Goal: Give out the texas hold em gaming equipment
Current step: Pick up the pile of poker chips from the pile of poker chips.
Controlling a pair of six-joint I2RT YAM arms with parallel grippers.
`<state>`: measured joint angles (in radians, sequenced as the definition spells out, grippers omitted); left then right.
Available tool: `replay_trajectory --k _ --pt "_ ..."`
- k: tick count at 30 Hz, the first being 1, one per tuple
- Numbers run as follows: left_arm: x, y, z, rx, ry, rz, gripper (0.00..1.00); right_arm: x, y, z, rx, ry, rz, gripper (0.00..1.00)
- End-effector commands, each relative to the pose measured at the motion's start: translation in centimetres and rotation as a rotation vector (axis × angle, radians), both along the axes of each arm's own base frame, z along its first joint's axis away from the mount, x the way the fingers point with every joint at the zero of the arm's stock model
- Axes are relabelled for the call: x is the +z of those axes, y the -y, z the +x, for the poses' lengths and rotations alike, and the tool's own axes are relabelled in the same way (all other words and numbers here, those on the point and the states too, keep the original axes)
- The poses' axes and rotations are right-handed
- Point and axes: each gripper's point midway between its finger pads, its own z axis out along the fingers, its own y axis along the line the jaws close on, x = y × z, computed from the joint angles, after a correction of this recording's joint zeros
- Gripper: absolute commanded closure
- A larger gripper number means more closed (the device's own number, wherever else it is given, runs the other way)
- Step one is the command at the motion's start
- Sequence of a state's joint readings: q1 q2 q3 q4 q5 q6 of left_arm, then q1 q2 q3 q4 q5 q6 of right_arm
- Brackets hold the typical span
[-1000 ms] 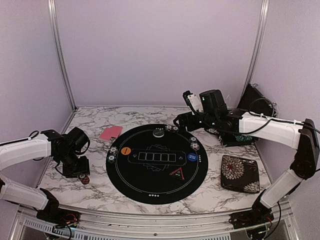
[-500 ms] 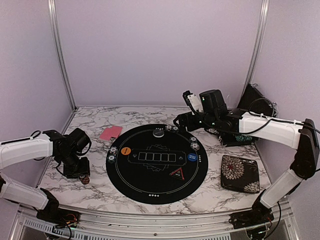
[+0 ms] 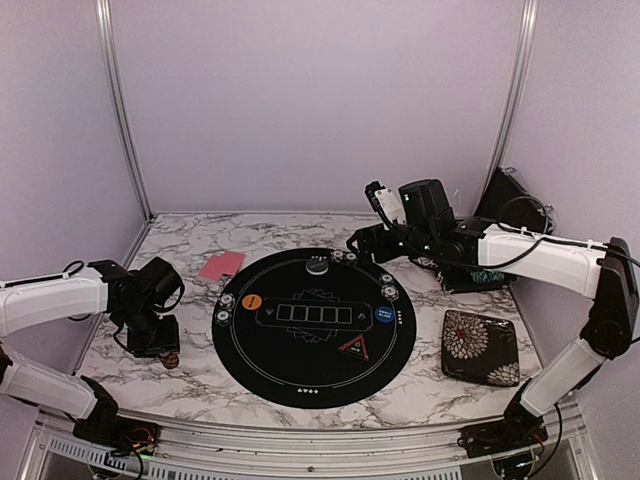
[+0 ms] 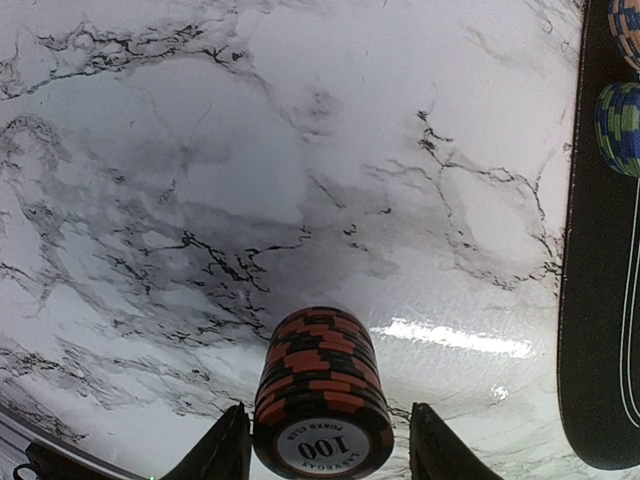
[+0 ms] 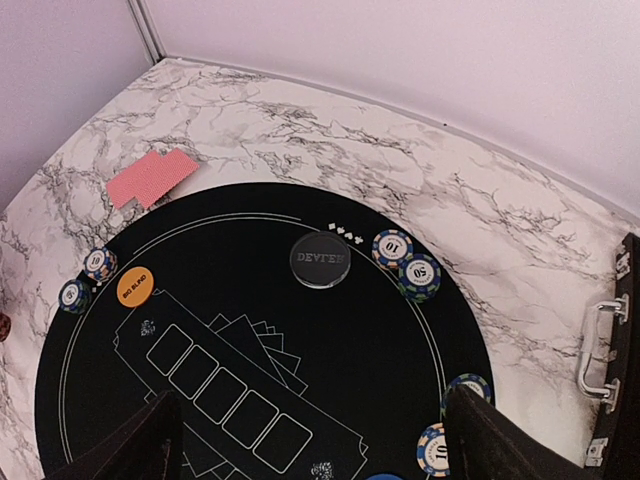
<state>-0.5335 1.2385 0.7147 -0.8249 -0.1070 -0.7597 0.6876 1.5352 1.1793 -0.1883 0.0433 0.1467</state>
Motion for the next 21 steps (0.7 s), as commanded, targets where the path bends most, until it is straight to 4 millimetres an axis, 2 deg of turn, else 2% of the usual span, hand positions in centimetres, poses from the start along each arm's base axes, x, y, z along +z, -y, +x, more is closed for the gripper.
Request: replay_trajectory --k 1,21 --pt "-0.57 -0.72 -0.81 0.0 -0.034 0.043 0.45 1.87 -0.57 0.37 0.009 0.037 0.019 0.13" --pt "-0.68 -0.66 -0.78 -0.002 -0.034 0.057 0.52 1.58 -0.7 0.35 0.017 0.032 0.014 0.13"
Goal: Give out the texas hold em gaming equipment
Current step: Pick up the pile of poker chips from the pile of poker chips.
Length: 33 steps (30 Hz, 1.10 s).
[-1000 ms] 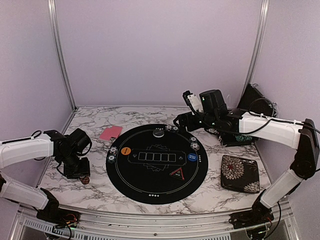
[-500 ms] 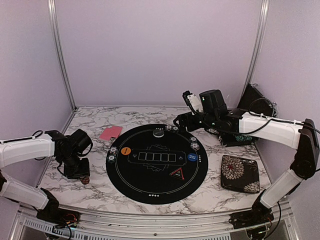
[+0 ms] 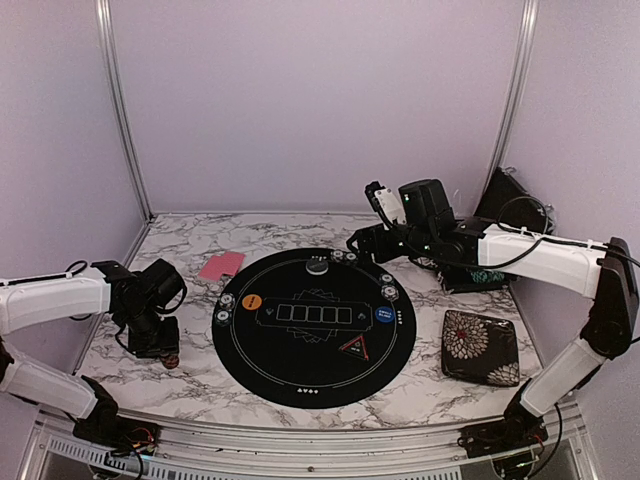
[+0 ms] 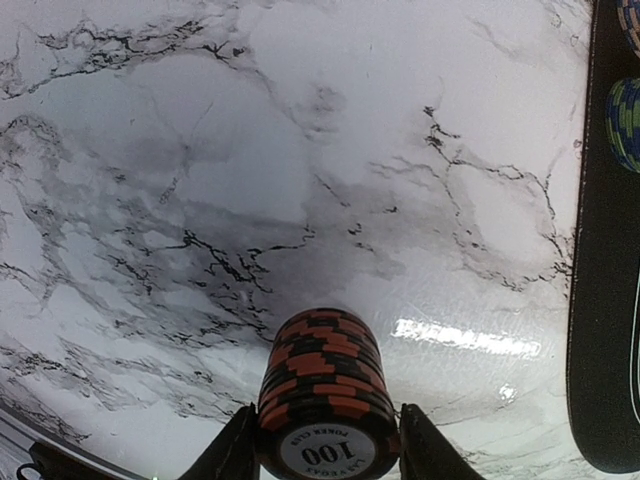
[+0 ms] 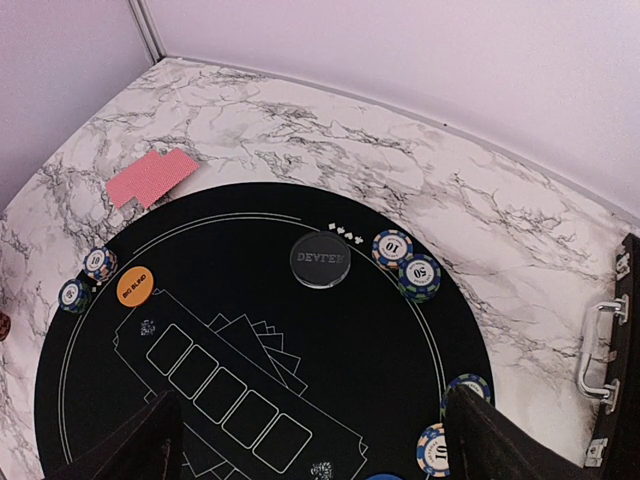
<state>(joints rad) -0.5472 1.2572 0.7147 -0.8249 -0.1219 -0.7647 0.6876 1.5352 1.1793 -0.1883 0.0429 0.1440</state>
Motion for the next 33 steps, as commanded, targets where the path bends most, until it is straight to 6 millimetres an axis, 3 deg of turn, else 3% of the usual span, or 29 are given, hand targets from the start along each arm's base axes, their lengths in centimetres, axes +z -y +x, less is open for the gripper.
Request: replay_trajectory --k 1,14,33 --pt "-0.33 -0.63 -0.66 0.005 -0.024 0.036 0.52 1.59 -0.71 0.36 0.015 0.031 0.016 0.13" --pt "-0.13 -0.68 -0.6 0.006 -0.011 0.039 0.58 1.62 -0.89 0.31 0.024 0.029 0.017 0.13" --pt "0.46 -0.8 -0.64 0.008 0.005 0.034 0.58 1.64 -1.03 0.33 0.028 0.023 0.016 0.12"
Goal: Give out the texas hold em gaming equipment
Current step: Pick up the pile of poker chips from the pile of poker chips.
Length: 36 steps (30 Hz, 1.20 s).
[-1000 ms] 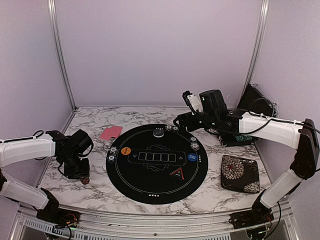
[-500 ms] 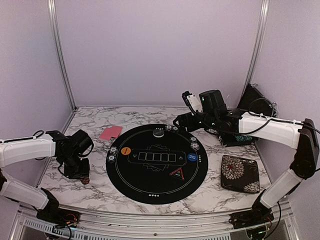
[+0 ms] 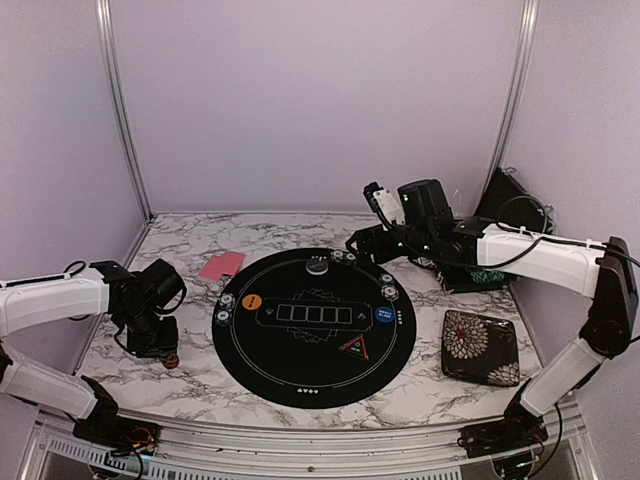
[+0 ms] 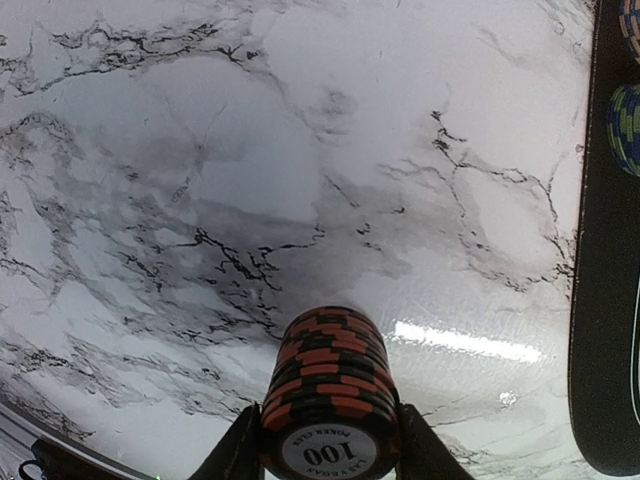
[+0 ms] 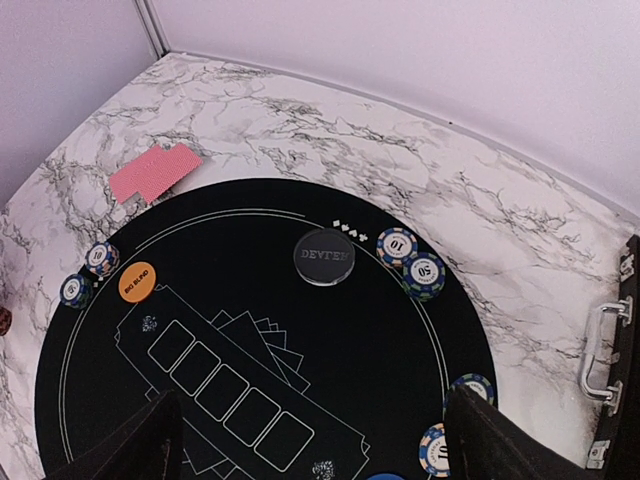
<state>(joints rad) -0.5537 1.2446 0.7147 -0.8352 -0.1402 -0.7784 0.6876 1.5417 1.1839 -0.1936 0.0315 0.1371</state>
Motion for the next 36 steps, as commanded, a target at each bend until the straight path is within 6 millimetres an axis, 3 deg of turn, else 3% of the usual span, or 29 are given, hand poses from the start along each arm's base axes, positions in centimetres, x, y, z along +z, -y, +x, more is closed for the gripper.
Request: replay_trajectory --k 1,36 --pt "0.3 -0.5 -0.6 -0.001 -0.006 0.02 0.58 1.9 -0.8 0.4 0.013 0.029 0.02 0.12" --pt "1.6 0.5 0.5 -0.037 0.01 0.005 0.59 1.7 -0.8 0.4 0.014 0.02 0.018 0.13"
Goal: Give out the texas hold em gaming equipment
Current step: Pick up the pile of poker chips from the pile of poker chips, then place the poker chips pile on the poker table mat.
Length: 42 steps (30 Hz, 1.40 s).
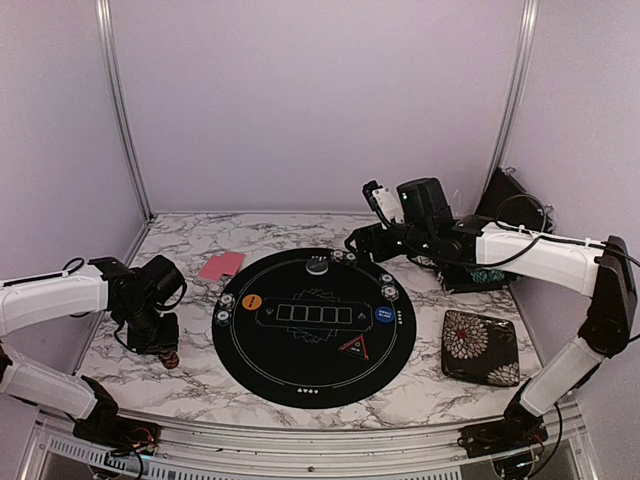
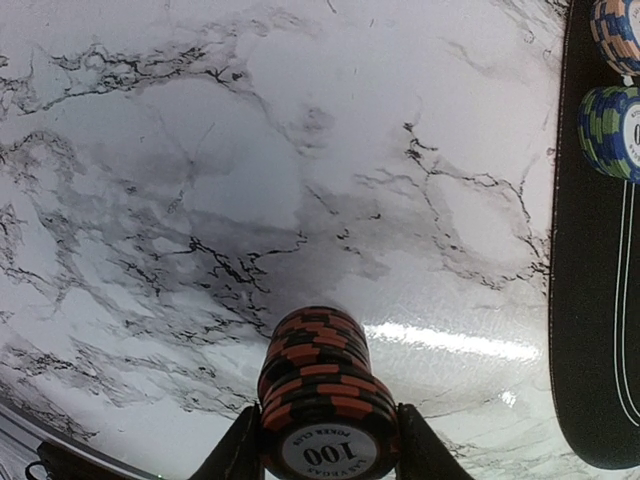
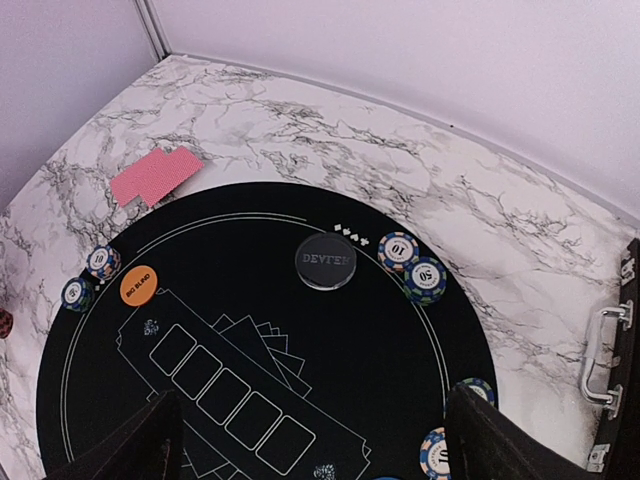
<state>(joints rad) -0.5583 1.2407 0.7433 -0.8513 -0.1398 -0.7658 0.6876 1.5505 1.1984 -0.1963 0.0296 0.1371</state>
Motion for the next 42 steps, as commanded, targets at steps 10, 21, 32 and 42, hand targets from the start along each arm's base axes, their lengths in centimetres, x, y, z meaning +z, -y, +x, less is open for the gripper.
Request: replay_trajectory --k 10,21,32,42 --pt "1.7 1.8 1.4 -0.064 0.006 0.01 0.59 1.4 -0.5 0.1 0.003 0.013 0.019 0.13" --pt "2.2 5.7 3.3 -0.136 0.009 0.017 0.59 1.5 0.4 -0.3 -0.03 0.001 0.039 0.13" --pt "2.6 12.1 5.6 -0.236 0.022 0.001 0.59 0.7 2.6 -0.7 -0.075 -0.026 0.037 0.13" --pt "1.8 18.8 7.7 -0.349 0.018 -0.024 0.59 0.1 5.7 -1.0 -0.145 -0.055 0.036 0.13"
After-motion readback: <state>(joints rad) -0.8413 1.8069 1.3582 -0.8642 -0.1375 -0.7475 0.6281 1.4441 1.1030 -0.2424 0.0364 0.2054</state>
